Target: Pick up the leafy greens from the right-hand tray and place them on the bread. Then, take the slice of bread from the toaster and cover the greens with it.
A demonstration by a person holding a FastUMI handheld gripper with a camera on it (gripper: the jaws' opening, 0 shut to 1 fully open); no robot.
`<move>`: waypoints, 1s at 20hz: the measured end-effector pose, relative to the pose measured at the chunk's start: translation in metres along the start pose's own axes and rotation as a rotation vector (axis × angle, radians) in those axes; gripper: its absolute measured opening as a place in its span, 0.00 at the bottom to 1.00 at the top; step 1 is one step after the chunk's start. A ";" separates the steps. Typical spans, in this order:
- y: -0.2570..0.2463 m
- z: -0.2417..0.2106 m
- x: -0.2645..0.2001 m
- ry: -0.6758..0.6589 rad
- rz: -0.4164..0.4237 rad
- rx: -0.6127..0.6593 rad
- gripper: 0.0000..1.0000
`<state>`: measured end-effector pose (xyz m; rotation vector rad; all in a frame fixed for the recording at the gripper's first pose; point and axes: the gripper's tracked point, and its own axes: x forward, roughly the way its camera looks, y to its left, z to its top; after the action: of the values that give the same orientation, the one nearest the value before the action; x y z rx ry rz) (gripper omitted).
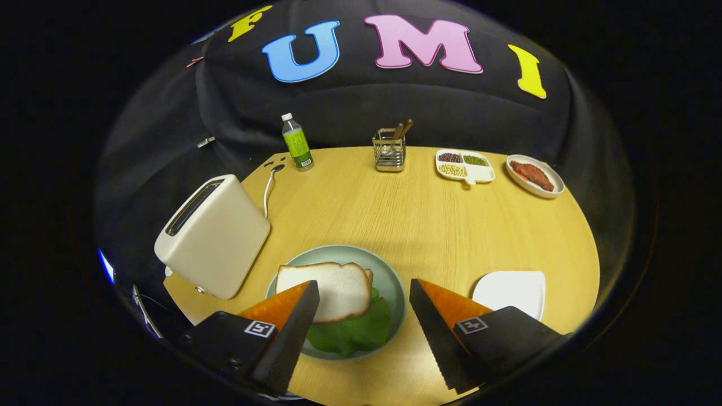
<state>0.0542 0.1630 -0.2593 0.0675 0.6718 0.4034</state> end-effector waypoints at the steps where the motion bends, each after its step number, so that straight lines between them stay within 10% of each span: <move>1: -0.002 0.007 -0.009 -0.025 -0.008 -0.017 1.00; 20: -0.080 0.137 -0.206 -0.543 -0.302 0.019 0.98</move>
<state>0.0201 0.0199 -0.0454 0.0875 0.1429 0.0765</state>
